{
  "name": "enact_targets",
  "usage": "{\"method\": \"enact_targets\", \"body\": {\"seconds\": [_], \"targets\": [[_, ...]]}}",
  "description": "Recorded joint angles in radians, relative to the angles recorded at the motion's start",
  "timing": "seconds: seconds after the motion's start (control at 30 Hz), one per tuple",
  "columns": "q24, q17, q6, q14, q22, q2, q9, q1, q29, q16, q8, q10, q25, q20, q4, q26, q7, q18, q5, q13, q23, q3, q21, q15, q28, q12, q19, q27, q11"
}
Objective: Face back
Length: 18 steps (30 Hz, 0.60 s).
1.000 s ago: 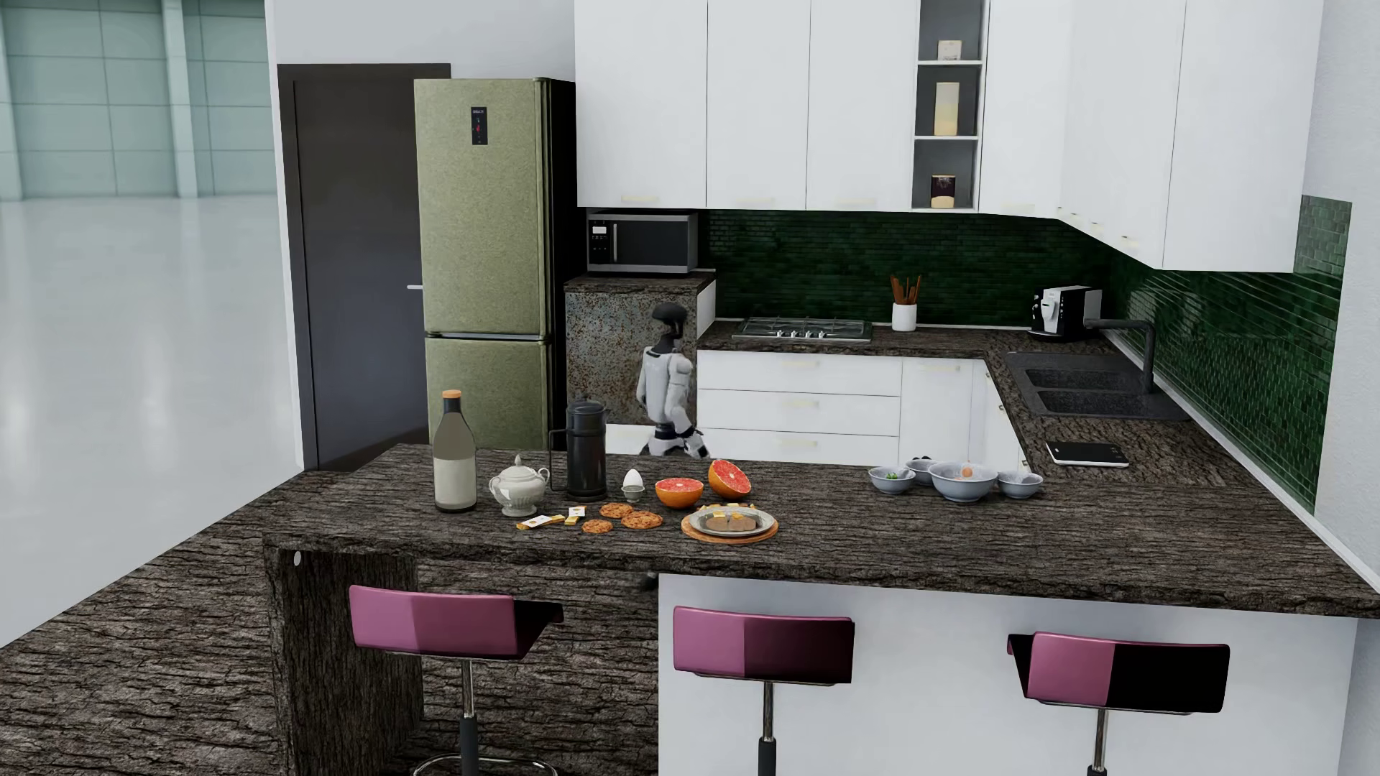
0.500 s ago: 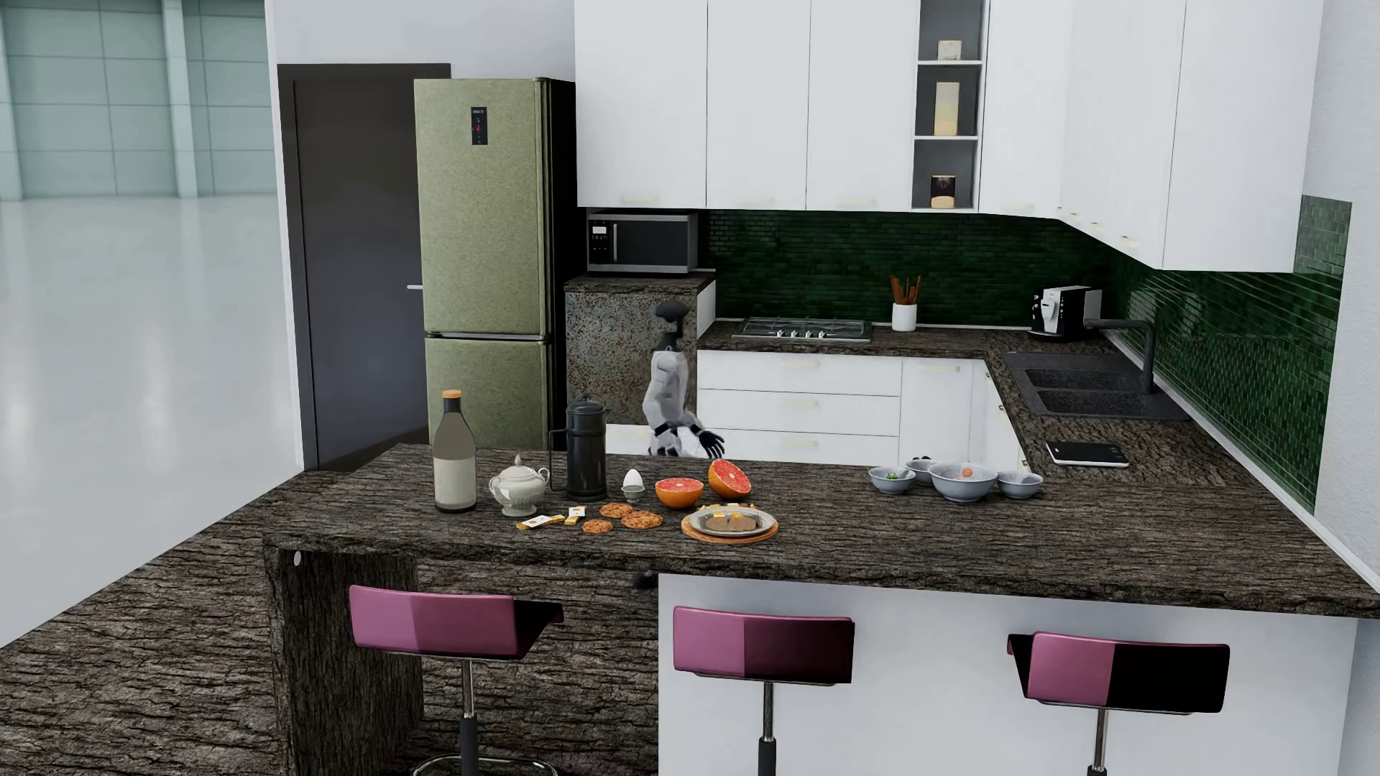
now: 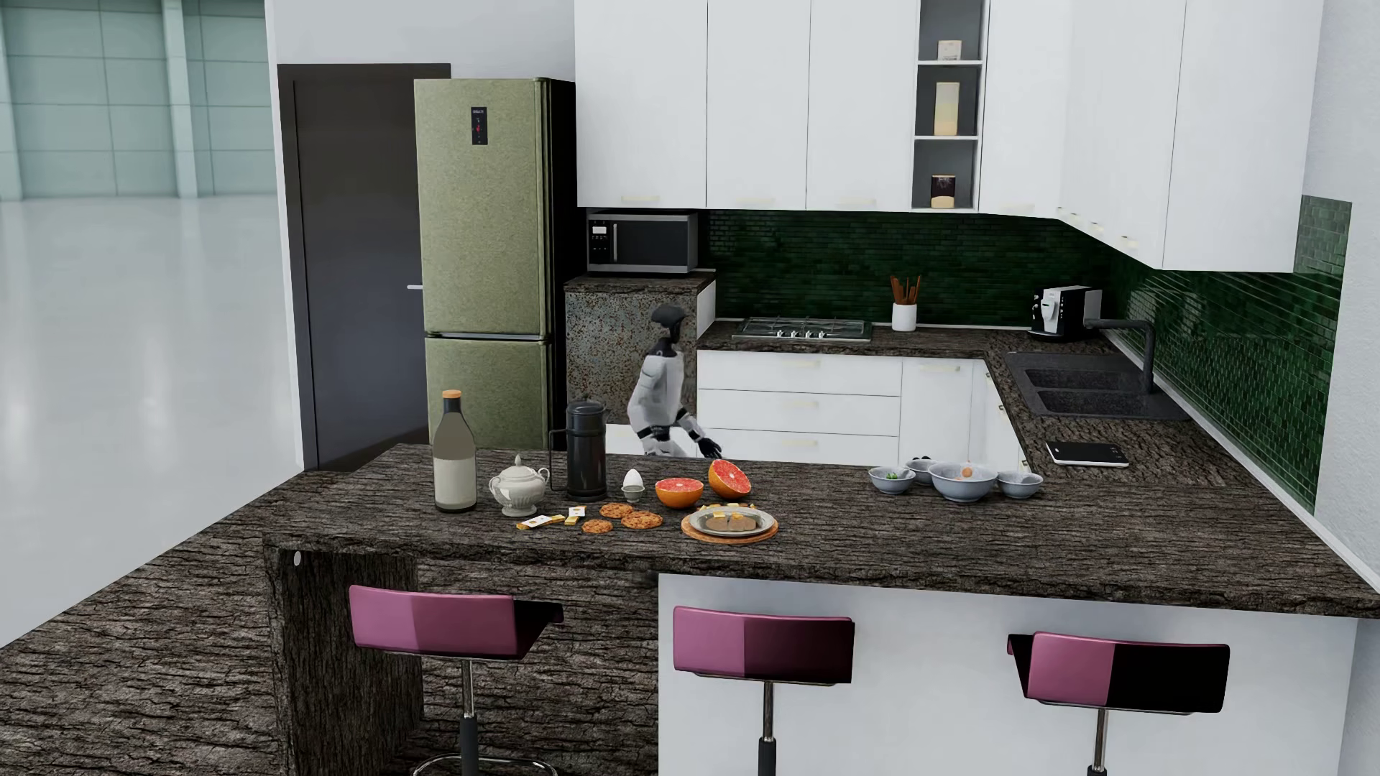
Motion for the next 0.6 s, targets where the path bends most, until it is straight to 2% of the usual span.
{"method": "enact_targets", "body": {"seconds": [0.03, 0.07, 0.1, 0.13, 0.17, 0.2, 0.23, 0.27, 0.3, 0.33, 0.37, 0.4, 0.43, 0.47, 0.5, 0.53, 0.57, 0.6], "targets": [[0.008, 0.027, 0.012, -0.023, 0.032, -0.01, -0.002, 0.023, -0.028, 0.039, -0.001, -0.094, 0.026, 0.02, -0.012, -0.002, 0.0, -0.006, 0.016, 0.019, -0.002, -0.021, -0.041, -0.128, -0.01, 0.024, 0.001, -0.048, 0.029], [0.002, 0.015, -0.019, -0.01, 0.075, -0.038, -0.011, 0.056, -0.053, 0.092, -0.036, -0.125, 0.038, 0.033, -0.006, 0.008, 0.046, -0.107, -0.018, 0.007, -0.002, -0.073, -0.014, -0.302, -0.024, 0.036, -0.05, -0.076, 0.17], [-0.012, 0.005, -0.035, -0.02, 0.065, -0.03, -0.019, 0.072, -0.065, 0.078, -0.083, -0.115, 0.02, 0.046, 0.008, 0.032, 0.084, -0.129, -0.051, -0.011, -0.001, -0.063, -0.012, -0.391, -0.024, 0.002, -0.062, -0.076, 0.328], [-0.031, -0.007, -0.048, -0.032, 0.034, 0.014, -0.04, 0.076, -0.067, 0.052, -0.097, -0.1, -0.012, 0.025, 0.011, 0.031, 0.112, -0.089, -0.082, -0.018, -0.012, -0.031, -0.016, -0.447, -0.015, -0.028, -0.043, -0.059, 0.415], [-0.051, -0.031, -0.063, -0.065, -0.01, 0.085, -0.06, 0.064, -0.057, 0.043, -0.093, -0.05, -0.048, -0.026, 0.014, 0.004, 0.137, -0.031, -0.116, -0.033, 0.004, 0.009, 0.019, -0.397, 0.001, -0.048, 0.083, -0.039, 0.335], [-0.068, -0.035, -0.04, -0.066, -0.012, 0.082, -0.072, 0.045, -0.03, 0.022, -0.089, -0.014, -0.066, -0.04, 0.026, -0.052, 0.12, -0.032, -0.085, -0.053, 0.015, 0.012, 0.0, -0.292, 0.023, -0.037, -0.047, -0.015, 0.3], [-0.086, -0.006, -0.024, -0.06, -0.017, 0.078, -0.081, 0.062, -0.004, 0.019, -0.063, -0.046, -0.065, -0.047, 0.021, -0.099, 0.096, -0.074, -0.058, -0.053, -0.013, -0.011, -0.028, -0.273, 0.041, -0.001, -0.048, 0.008, 0.28], [-0.099, 0.009, 0.007, -0.065, -0.007, 0.091, -0.073, 0.089, 0.017, 0.017, -0.057, -0.093, -0.051, -0.019, 0.041, -0.11, 0.082, -0.151, -0.027, -0.047, -0.001, -0.052, -0.011, -0.242, 0.051, 0.006, -0.054, 0.02, 0.234], [-0.109, 0.016, 0.019, -0.053, -0.012, 0.098, -0.055, 0.114, 0.028, 0.007, -0.032, -0.124, -0.031, 0.006, 0.037, -0.096, 0.075, -0.164, -0.007, -0.02, -0.016, -0.077, -0.02, -0.216, 0.057, -0.006, -0.055, 0.031, 0.203], [-0.115, 0.003, 0.033, -0.021, -0.021, 0.104, -0.031, 0.112, 0.019, 0.003, -0.009, -0.107, -0.005, -0.009, 0.035, -0.081, 0.063, -0.137, 0.013, -0.004, 0.002, -0.089, -0.021, -0.19, 0.064, -0.026, -0.054, 0.023, 0.176], [-0.108, -0.014, 0.052, 0.014, 0.002, 0.099, -0.023, 0.085, 0.0, -0.018, 0.013, -0.078, 0.016, -0.014, 0.026, -0.082, 0.049, -0.087, 0.032, 0.004, 0.05, -0.094, -0.017, -0.159, 0.07, -0.034, -0.051, 0.008, 0.139], [-0.088, -0.02, 0.063, 0.014, -0.003, 0.102, -0.008, 0.092, -0.016, -0.014, 0.037, -0.104, 0.036, -0.02, 0.013, -0.069, 0.032, -0.036, 0.049, 0.023, 0.043, -0.091, -0.02, -0.128, 0.065, -0.028, -0.048, 0.011, 0.101], [-0.066, -0.007, 0.076, -0.03, -0.005, 0.101, 0.005, 0.106, -0.028, 0.0, 0.048, -0.162, 0.056, -0.009, 0.004, -0.053, 0.017, 0.013, 0.07, 0.036, 0.04, -0.08, -0.038, -0.106, 0.053, -0.029, -0.05, 0.021, 0.067], [-0.049, 0.009, 0.062, -0.017, 0.029, 0.083, 0.003, 0.124, -0.049, 0.029, 0.038, -0.215, 0.069, -0.004, 0.006, -0.058, 0.028, -0.013, 0.063, 0.02, 0.04, -0.099, -0.039, -0.161, 0.037, 0.006, -0.077, 0.046, 0.069], [-0.036, 0.018, 0.015, -0.01, 0.072, 0.067, 0.006, 0.154, -0.048, 0.05, -0.033, -0.237, 0.062, 0.001, 0.009, -0.044, 0.067, -0.125, 0.006, 0.006, 0.019, -0.093, -0.035, -0.286, 0.022, -0.004, -0.13, 0.086, 0.171], [-0.023, 0.006, -0.024, -0.039, 0.065, 0.078, 0.004, 0.141, -0.035, 0.038, -0.083, -0.177, 0.032, 0.014, 0.013, -0.021, 0.085, -0.201, -0.048, -0.005, 0.012, -0.054, -0.014, -0.346, 0.018, -0.026, -0.128, 0.122, 0.234], [-0.018, -0.036, -0.029, -0.026, 0.011, 0.066, 0.004, 0.075, -0.013, -0.005, -0.087, -0.044, -0.009, 0.003, 0.027, -0.011, 0.066, -0.23, -0.041, -0.03, 0.074, 0.009, 0.011, -0.224, 0.025, -0.037, -0.078, 0.135, 0.228], [-0.022, -0.05, -0.011, 0.026, 0.026, 0.06, 0.001, 0.016, 0.0, -0.038, -0.071, 0.034, -0.039, 0.0, 0.01, -0.042, 0.019, -0.216, -0.009, -0.052, 0.065, 0.046, -0.004, -0.2, 0.032, -0.014, -0.078, 0.136, 0.202]]}}
